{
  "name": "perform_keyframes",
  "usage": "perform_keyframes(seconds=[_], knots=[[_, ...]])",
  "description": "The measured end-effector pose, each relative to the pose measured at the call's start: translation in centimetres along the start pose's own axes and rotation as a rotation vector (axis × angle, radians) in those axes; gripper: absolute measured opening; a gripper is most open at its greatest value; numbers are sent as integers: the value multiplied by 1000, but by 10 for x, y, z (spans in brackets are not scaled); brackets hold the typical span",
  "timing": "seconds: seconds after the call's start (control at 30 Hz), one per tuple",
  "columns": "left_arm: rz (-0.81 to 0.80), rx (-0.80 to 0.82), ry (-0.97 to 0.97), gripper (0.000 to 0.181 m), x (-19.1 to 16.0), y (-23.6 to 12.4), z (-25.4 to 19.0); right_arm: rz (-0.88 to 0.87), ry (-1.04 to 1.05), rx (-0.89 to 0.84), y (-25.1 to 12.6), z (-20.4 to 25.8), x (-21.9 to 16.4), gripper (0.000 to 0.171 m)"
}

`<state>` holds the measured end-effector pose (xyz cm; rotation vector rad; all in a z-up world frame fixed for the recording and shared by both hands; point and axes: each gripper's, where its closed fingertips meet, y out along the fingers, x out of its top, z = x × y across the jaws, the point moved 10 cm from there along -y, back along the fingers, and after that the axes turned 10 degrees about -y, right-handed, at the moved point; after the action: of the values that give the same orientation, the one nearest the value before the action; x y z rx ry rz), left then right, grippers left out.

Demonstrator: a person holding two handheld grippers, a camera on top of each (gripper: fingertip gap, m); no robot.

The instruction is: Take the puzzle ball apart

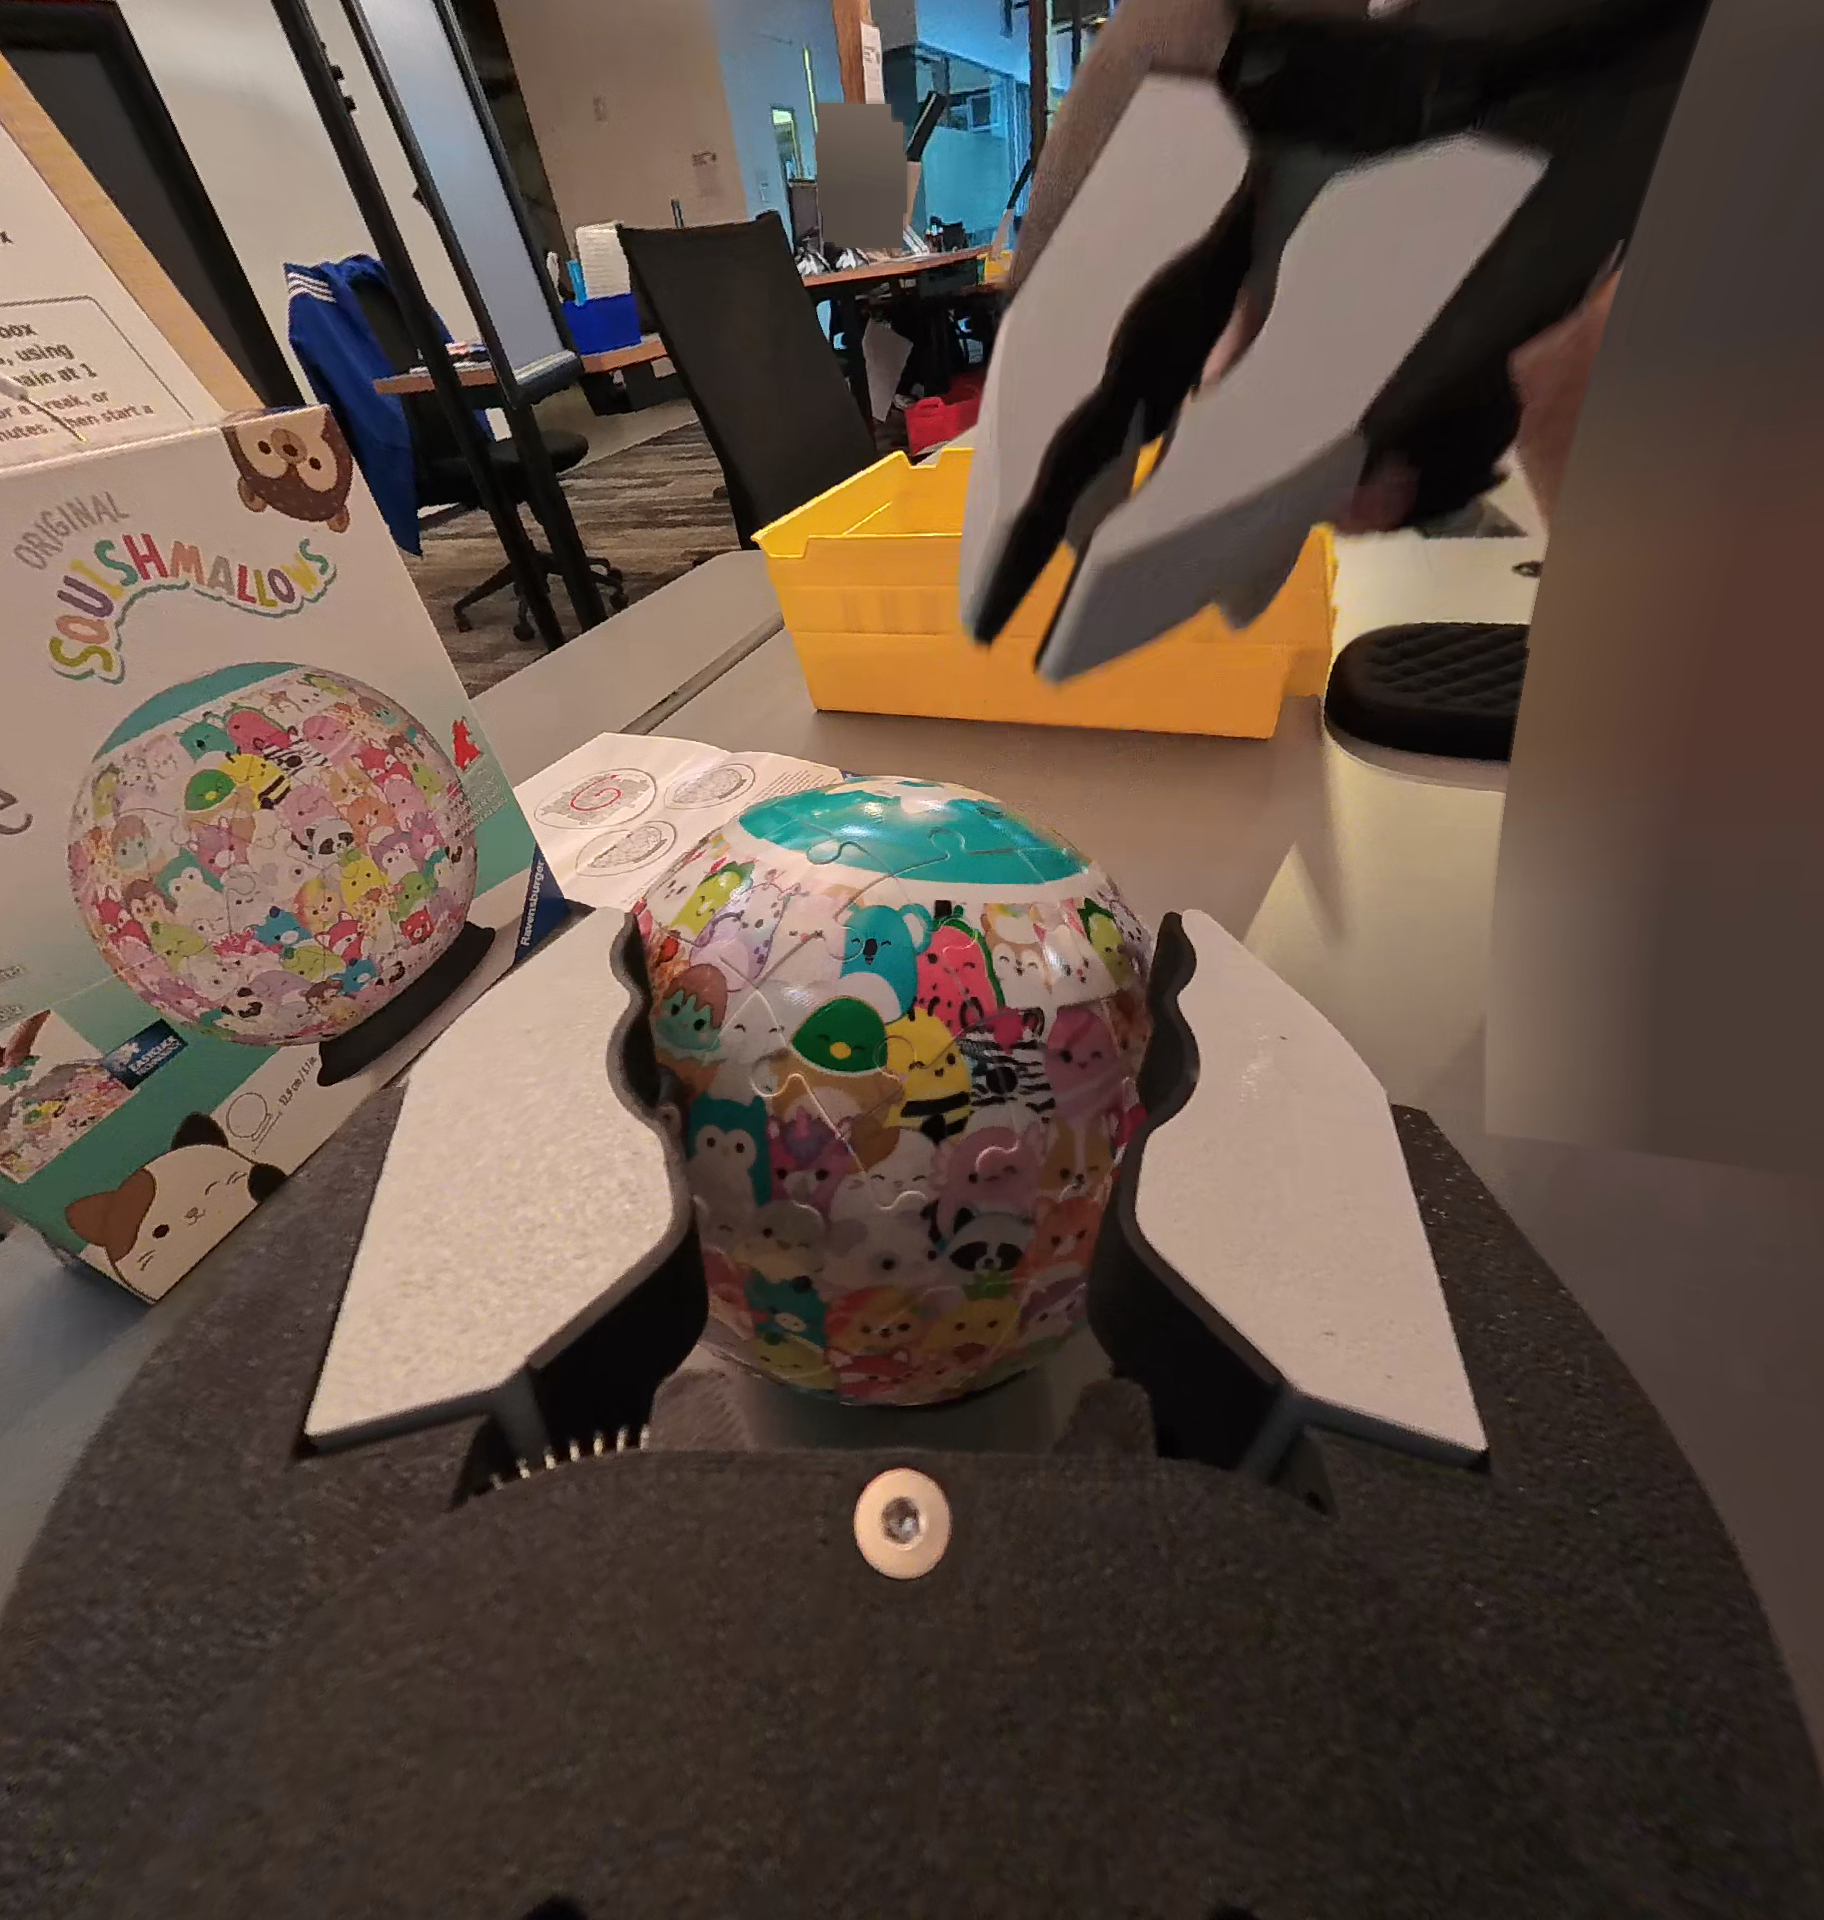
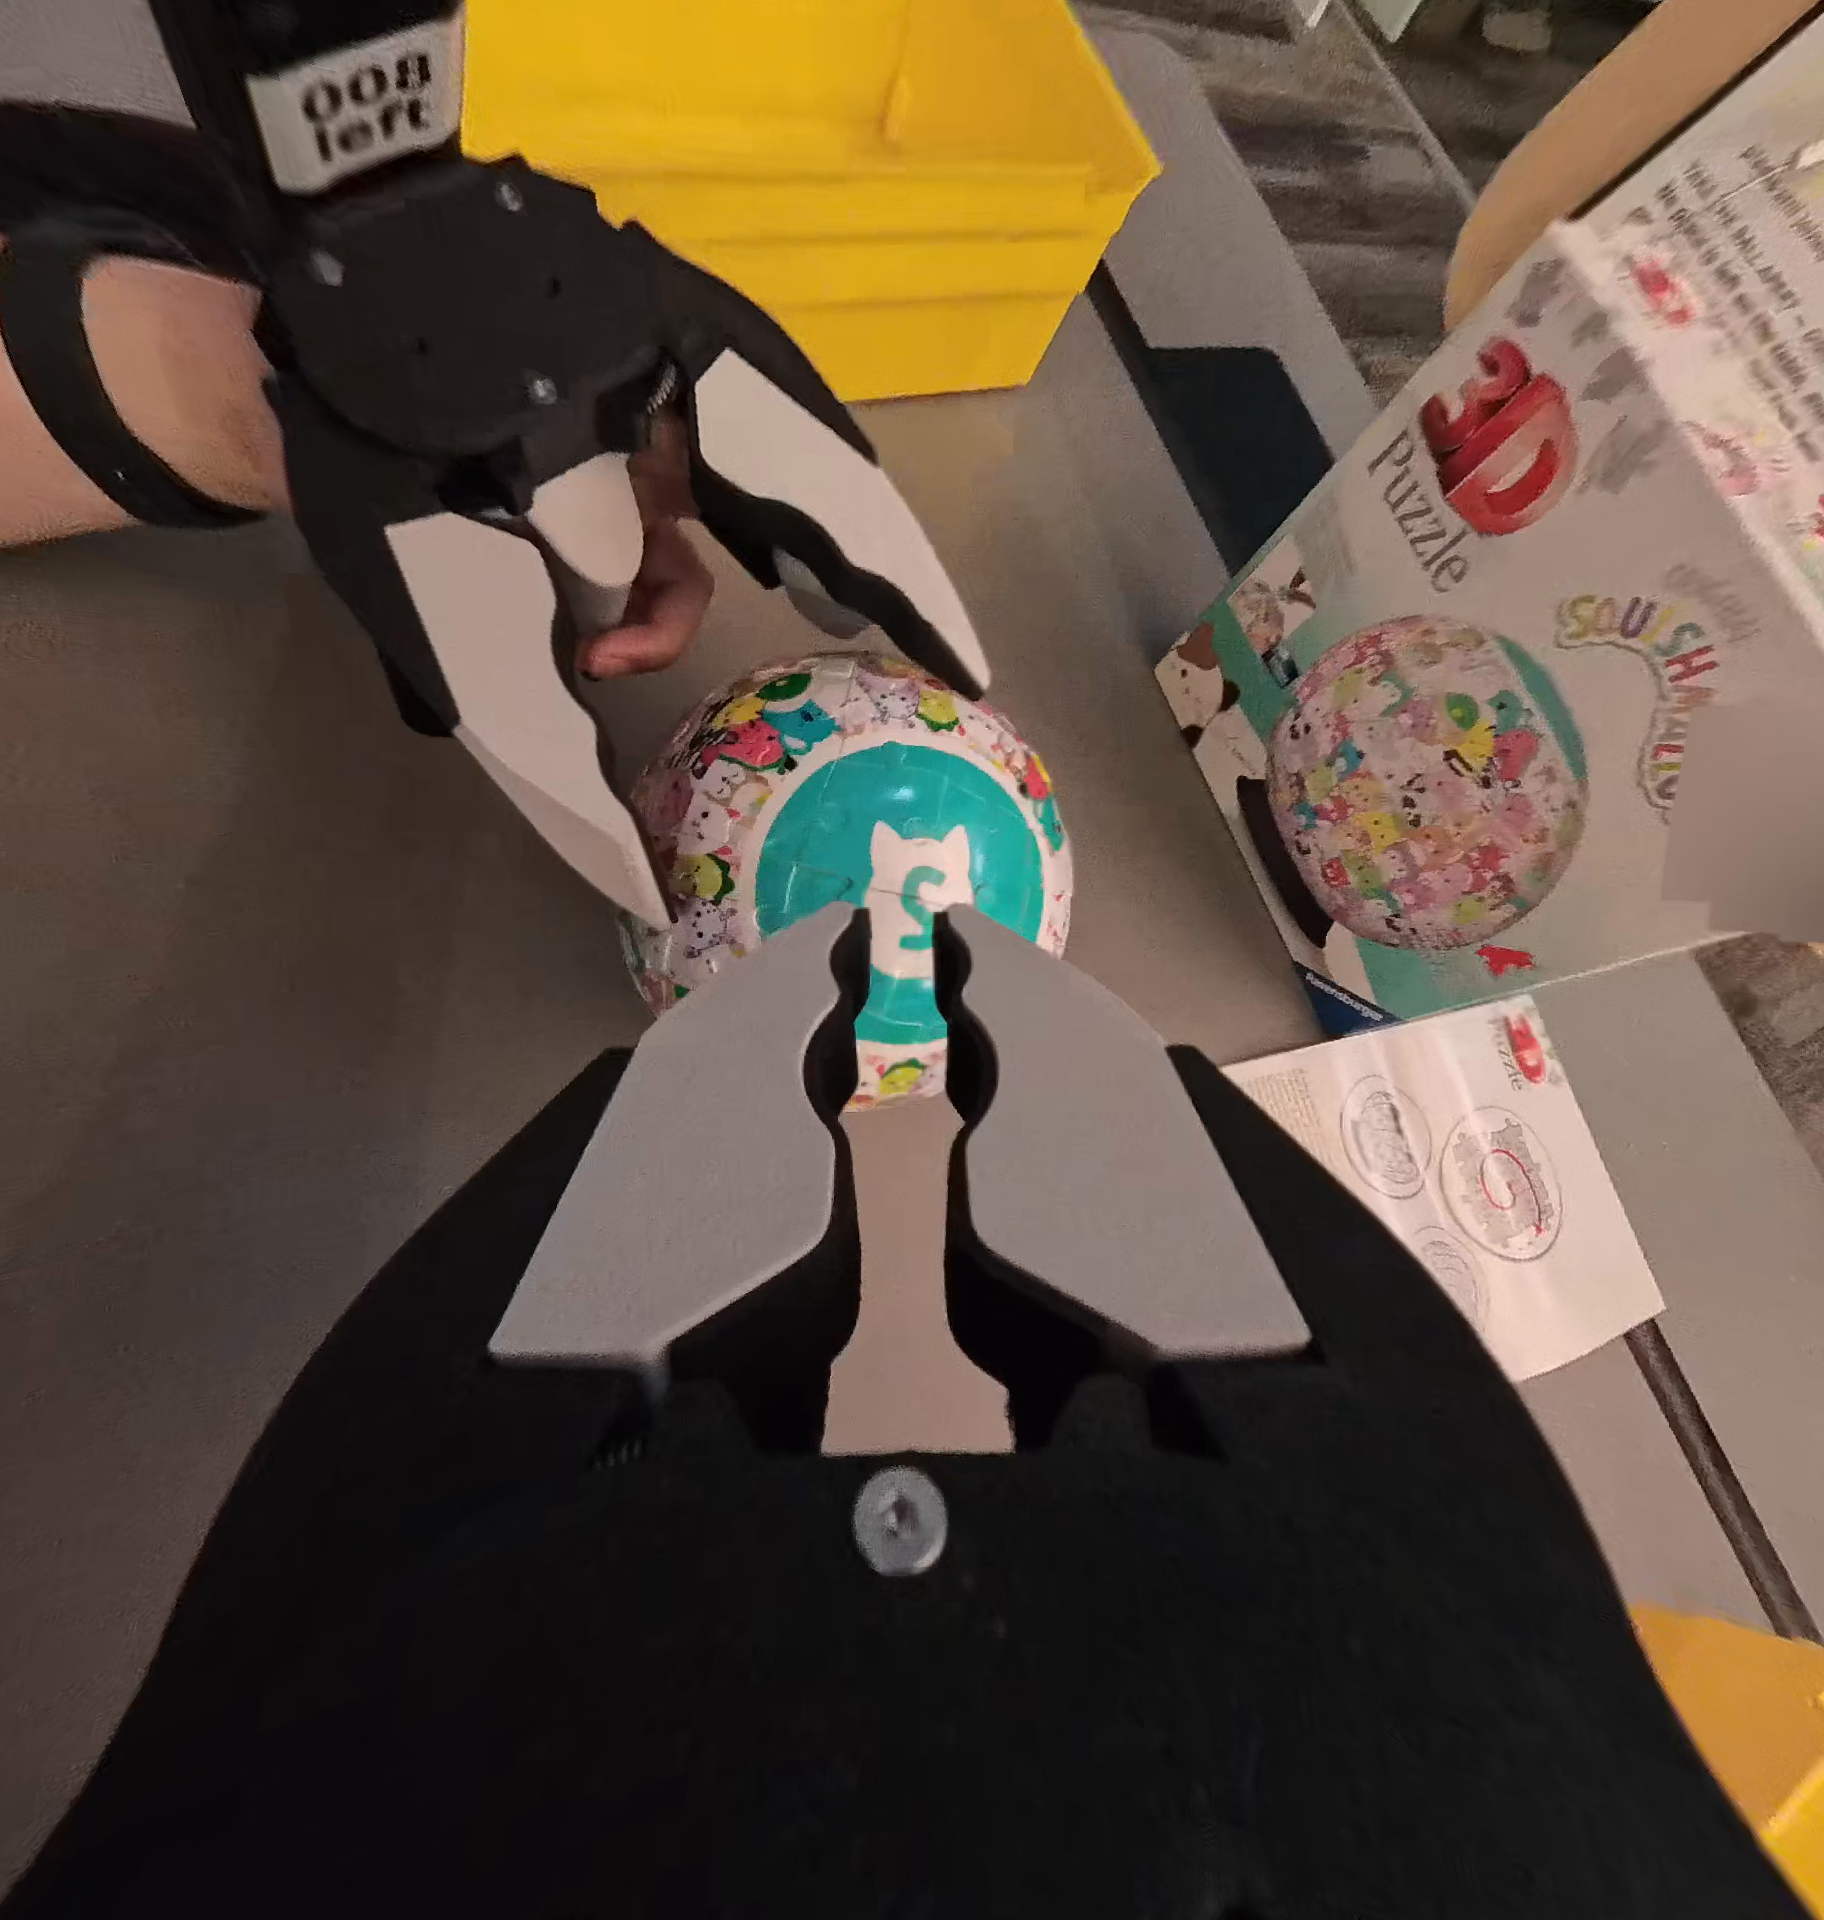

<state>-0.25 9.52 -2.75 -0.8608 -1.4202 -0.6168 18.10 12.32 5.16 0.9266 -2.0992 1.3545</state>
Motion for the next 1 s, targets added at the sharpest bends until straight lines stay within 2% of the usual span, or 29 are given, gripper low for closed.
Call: perform_keyframes(seconds=[0.1, 0.3, 0.43, 0.53, 0.63, 0.87, 1.0], knots=[[0, 1, 0, 92, 0, 0, 0, 2, 15, -30, -14, -4, 0, 12], [-1, 5, 1, 92, 0, -1, -1, 78, 17, 36, 12, 1, -11, 15], [-6, 10, 1, 91, -1, -2, -1, 14, 16, 21, 4, 2, -3, 13], [-11, 9, -7, 90, -1, -2, -1, 60, 2, 43, 14, 5, -7, 14], [-10, 11, 0, 90, -1, -1, -1, -3, 25, 40, 8, 2, -2, 13], [-11, 11, 0, 90, -2, -1, -1, -2, 22, 39, 5, 1, -3, 13], [-10, 12, 1, 90, -2, -1, -2, 51, 7, 68, 25, 6, -9, 17]])
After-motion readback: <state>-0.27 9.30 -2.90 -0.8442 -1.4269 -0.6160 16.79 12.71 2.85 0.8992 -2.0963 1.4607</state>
